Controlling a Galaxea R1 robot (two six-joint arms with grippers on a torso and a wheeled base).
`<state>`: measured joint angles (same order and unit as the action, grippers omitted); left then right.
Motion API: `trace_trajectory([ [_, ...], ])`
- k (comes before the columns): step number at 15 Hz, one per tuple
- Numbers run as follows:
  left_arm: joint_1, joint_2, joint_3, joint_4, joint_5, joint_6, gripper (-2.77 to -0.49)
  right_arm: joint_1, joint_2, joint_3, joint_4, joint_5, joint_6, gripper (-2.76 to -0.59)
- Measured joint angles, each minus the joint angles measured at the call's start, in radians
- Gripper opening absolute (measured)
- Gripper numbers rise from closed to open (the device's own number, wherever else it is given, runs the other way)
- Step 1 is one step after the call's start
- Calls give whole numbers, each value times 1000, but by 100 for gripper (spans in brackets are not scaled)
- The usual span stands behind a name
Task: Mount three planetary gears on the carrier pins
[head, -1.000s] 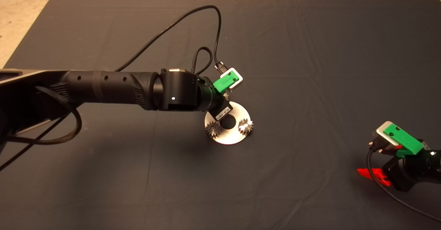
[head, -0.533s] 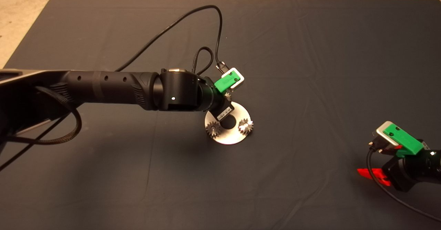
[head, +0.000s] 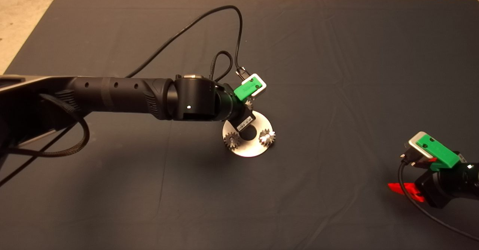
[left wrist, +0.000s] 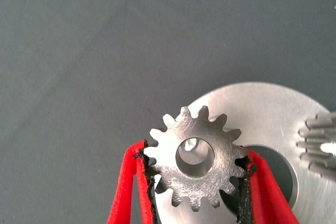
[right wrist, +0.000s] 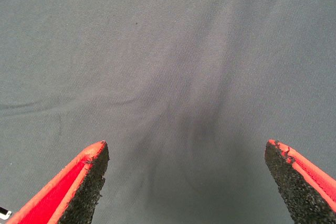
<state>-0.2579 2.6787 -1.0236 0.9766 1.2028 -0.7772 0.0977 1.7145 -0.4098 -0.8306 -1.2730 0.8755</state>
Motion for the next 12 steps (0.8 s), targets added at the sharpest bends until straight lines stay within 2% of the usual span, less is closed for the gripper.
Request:
trace_trajectory([
  [8, 0, 0, -37, 0, -24, 0, -269, 2, -17, 0, 0, -1, 0, -115],
  [12, 0, 0, -37, 0, -27, 0, -269, 2, -17, 0, 0, -1, 0, -115],
])
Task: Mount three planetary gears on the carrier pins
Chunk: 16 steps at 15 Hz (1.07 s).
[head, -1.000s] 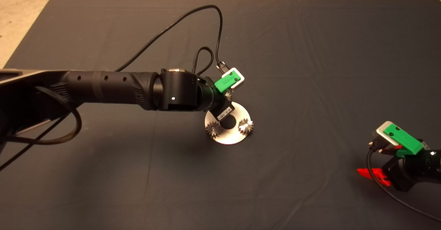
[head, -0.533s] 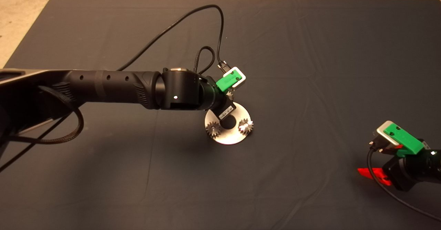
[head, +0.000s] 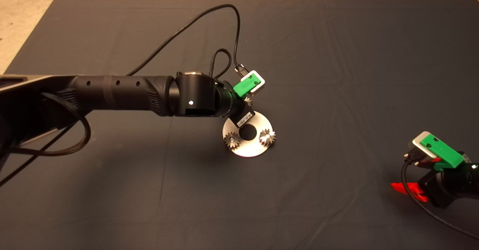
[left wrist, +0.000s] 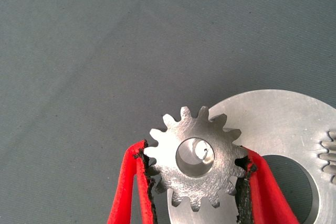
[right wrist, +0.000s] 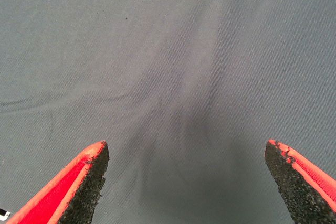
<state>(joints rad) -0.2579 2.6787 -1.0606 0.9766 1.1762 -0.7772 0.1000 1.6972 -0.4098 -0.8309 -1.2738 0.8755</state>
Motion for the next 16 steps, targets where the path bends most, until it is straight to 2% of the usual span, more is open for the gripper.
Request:
trace_trajectory([
  [5, 2, 0, 0, 0, -5, 0, -269, 4, -2, 0, 0, 0, 0, -115],
  [8, 22, 0, 0, 10, -11, 0, -269, 10, -9, 0, 0, 0, -4, -115],
  [16, 22, 0, 0, 15, -10, 0, -269, 14, -16, 0, 0, 1, -7, -115],
])
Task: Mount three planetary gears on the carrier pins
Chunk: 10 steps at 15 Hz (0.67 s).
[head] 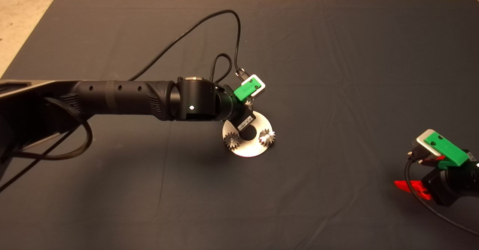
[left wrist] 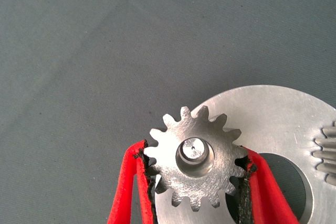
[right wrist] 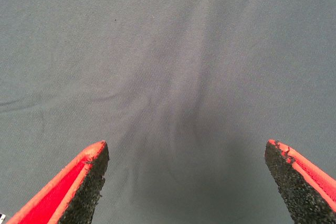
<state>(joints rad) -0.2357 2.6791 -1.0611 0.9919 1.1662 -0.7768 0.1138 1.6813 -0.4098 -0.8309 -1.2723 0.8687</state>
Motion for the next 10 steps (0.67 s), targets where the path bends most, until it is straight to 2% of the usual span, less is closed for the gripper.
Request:
trace_trajectory([
  [7, 0, 0, -11, 1, -23, 0, -269, 0, 0, 0, 0, 0, -9, -115],
  [10, 0, 11, -20, 3, -26, 0, -269, 0, 0, 0, 0, 0, -11, -115],
])
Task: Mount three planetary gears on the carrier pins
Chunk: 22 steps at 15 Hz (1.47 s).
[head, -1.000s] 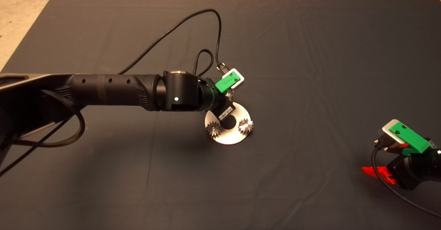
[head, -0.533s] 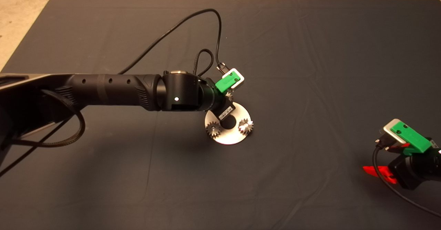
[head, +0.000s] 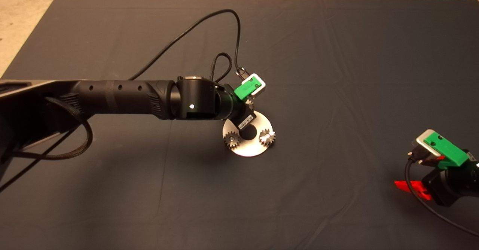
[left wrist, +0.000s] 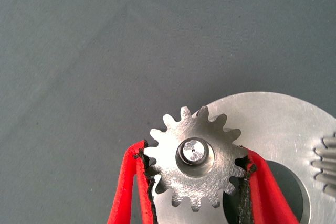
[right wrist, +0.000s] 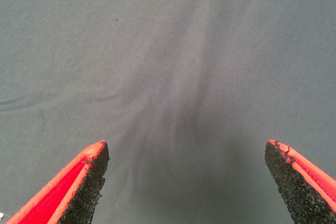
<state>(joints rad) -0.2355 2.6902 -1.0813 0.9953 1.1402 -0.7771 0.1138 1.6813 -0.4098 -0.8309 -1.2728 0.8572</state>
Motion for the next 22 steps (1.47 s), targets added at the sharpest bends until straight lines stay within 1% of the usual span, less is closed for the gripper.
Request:
trace_trajectory([
  [3, 3, 0, -4, 2, -9, 0, -269, 0, 0, 0, 0, 0, 0, -115],
  [4, 10, 0, -6, 6, -11, 0, -269, 0, 0, 0, 0, 0, 0, -115],
  [6, 24, 0, -12, 22, -17, 1, -269, 0, 0, 0, 0, -1, 0, -115],
  [10, 24, 0, -13, 23, -17, 1, -270, 0, 0, 0, 0, 0, 0, -115],
  [22, 24, 0, -21, 21, -27, 5, -267, 0, 0, 0, 0, 0, 0, -115],
])
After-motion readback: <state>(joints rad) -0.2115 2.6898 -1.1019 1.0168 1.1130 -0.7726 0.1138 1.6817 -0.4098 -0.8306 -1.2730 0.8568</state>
